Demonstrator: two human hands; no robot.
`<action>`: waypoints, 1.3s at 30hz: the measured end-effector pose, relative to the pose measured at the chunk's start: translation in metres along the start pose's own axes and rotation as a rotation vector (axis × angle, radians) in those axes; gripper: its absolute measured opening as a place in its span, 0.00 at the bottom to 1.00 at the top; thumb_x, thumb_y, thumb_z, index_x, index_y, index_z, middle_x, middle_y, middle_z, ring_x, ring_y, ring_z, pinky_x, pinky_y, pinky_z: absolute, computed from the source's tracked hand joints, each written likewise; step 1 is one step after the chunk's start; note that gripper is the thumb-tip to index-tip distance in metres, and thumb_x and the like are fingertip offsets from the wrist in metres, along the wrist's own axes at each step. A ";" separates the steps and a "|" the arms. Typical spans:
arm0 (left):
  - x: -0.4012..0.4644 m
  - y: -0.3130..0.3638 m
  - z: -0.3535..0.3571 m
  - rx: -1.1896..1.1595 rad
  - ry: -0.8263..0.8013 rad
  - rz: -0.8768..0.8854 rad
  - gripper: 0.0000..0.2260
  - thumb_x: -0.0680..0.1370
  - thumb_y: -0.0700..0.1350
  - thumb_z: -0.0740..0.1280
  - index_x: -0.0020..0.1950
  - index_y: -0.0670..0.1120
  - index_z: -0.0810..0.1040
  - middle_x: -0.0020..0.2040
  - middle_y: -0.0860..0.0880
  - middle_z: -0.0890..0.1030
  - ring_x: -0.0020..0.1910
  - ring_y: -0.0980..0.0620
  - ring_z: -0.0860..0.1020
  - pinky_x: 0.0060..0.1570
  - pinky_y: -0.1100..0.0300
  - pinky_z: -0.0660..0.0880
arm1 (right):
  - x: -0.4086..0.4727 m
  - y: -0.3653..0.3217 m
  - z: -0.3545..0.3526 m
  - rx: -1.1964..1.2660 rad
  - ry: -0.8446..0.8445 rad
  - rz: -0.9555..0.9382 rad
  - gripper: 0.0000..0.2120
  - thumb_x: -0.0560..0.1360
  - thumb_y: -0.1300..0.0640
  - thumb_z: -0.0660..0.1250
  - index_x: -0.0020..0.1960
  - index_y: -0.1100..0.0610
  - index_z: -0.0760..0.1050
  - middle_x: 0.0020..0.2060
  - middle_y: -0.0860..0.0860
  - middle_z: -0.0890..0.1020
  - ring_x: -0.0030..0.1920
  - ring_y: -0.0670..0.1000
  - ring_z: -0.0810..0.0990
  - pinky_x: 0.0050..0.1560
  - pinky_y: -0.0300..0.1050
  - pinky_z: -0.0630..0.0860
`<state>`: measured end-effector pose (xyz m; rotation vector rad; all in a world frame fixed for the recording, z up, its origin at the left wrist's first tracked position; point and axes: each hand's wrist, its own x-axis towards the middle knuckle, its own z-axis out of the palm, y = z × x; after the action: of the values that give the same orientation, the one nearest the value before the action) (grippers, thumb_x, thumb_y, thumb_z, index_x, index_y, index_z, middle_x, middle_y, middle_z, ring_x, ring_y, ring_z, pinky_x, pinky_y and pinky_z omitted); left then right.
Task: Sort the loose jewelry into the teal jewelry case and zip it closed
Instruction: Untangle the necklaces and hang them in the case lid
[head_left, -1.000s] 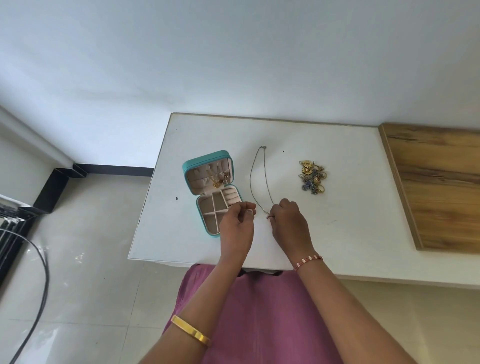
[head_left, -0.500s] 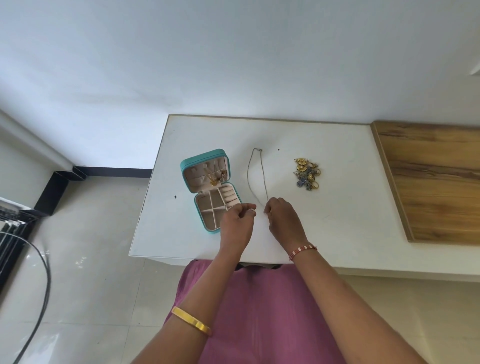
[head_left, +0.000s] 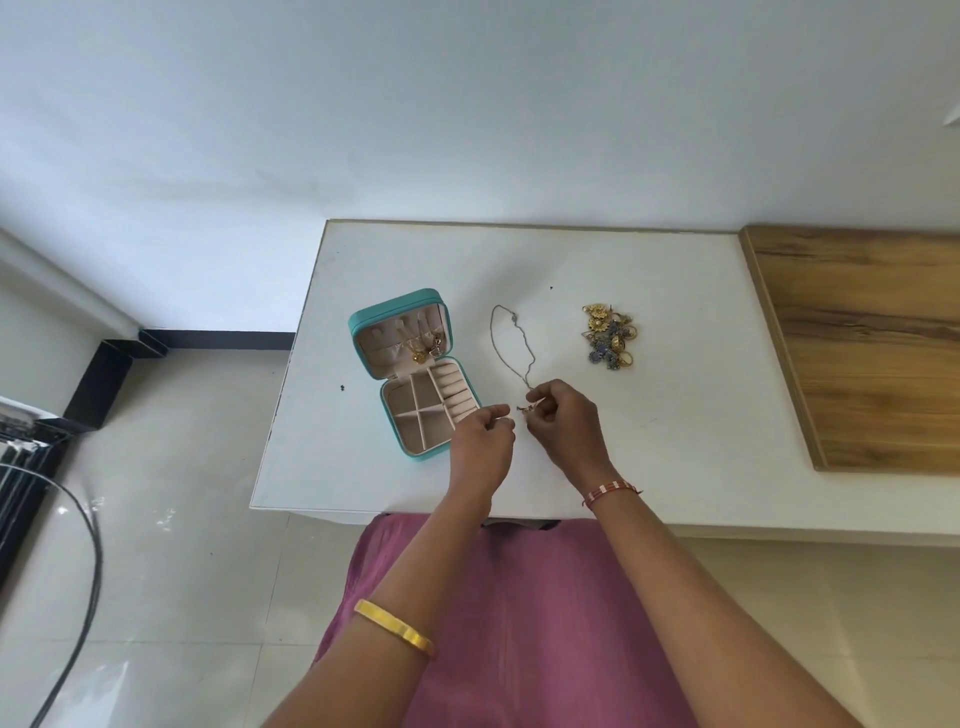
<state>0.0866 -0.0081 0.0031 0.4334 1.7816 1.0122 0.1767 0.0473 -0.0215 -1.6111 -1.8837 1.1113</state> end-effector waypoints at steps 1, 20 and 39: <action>0.001 0.000 0.000 -0.022 -0.004 -0.014 0.11 0.78 0.38 0.59 0.58 0.43 0.76 0.42 0.48 0.78 0.44 0.50 0.77 0.54 0.54 0.75 | 0.000 -0.004 -0.001 0.054 -0.004 0.007 0.06 0.72 0.68 0.65 0.48 0.60 0.76 0.30 0.49 0.75 0.32 0.46 0.73 0.34 0.27 0.68; -0.040 0.054 -0.022 -0.267 0.034 0.173 0.03 0.75 0.35 0.66 0.46 0.40 0.80 0.36 0.47 0.80 0.36 0.50 0.78 0.39 0.64 0.79 | -0.030 -0.069 -0.046 0.448 -0.093 0.039 0.09 0.74 0.68 0.62 0.50 0.59 0.78 0.35 0.50 0.76 0.36 0.47 0.74 0.34 0.35 0.73; -0.128 0.083 -0.075 -0.276 -0.177 0.370 0.08 0.76 0.35 0.65 0.55 0.36 0.78 0.31 0.50 0.78 0.27 0.58 0.76 0.36 0.66 0.78 | -0.092 -0.109 -0.102 0.712 -0.335 -0.014 0.13 0.76 0.61 0.63 0.33 0.57 0.74 0.34 0.53 0.82 0.43 0.52 0.80 0.49 0.46 0.73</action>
<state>0.0630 -0.0795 0.1550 0.6715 1.4059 1.4100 0.2075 -0.0113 0.1410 -1.0478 -1.4045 1.8631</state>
